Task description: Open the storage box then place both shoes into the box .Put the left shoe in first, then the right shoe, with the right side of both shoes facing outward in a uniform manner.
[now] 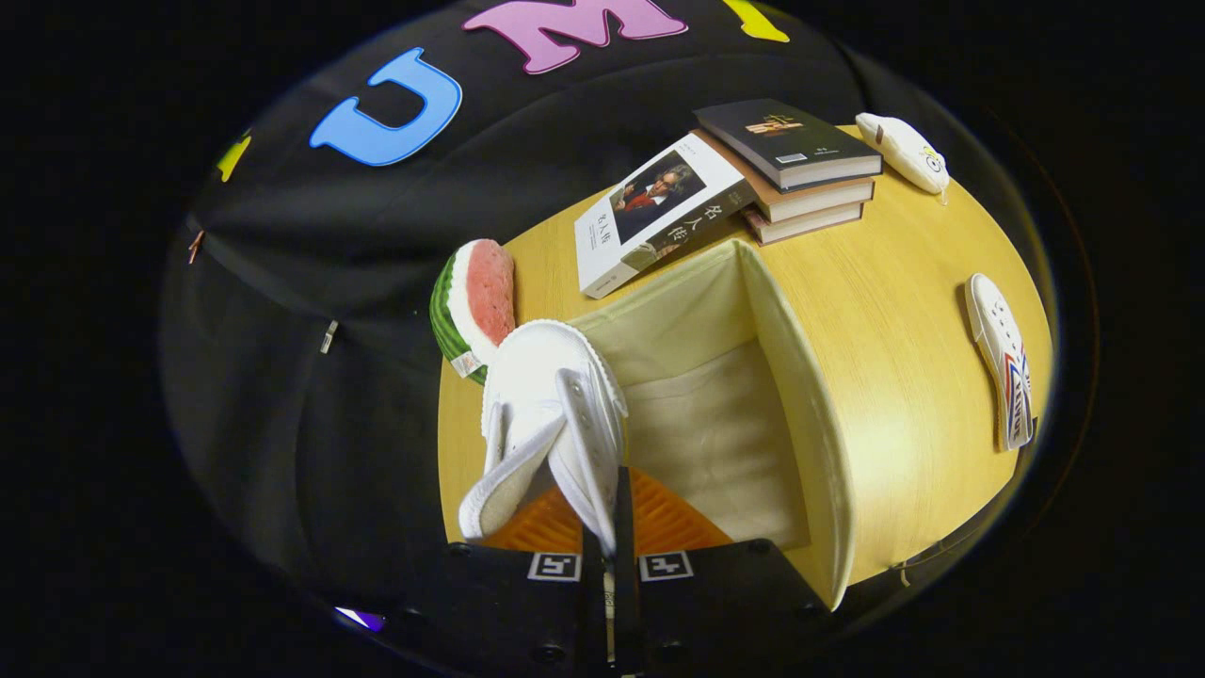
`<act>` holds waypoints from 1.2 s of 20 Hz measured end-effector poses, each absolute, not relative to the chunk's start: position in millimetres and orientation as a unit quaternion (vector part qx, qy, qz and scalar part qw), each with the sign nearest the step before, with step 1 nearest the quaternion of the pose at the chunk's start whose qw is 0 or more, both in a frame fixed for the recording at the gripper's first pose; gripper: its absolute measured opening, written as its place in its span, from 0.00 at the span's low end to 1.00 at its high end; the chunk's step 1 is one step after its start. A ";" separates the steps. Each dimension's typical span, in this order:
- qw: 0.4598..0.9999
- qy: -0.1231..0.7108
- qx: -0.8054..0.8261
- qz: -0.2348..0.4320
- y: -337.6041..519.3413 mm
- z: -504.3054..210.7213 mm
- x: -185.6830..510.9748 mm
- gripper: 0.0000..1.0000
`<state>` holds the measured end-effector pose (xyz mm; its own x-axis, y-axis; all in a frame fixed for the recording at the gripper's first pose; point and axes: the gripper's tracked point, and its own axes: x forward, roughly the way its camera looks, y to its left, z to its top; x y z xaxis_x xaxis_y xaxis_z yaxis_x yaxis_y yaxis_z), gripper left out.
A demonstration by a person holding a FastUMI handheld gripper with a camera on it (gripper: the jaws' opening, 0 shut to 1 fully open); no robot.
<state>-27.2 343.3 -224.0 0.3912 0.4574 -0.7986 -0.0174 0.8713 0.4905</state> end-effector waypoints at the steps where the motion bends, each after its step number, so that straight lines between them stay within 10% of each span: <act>1: 0.805 0.533 0.213 0.150 347.7 -223.7 -25.5 0.11; 5: 0.818 0.523 0.197 0.138 334.9 -221.2 -16.8 0.47; 8: 0.816 0.518 0.201 0.161 333.2 -217.8 -17.5 0.97; 24: 0.898 0.375 0.136 0.186 210.7 -117.5 -8.9 0.99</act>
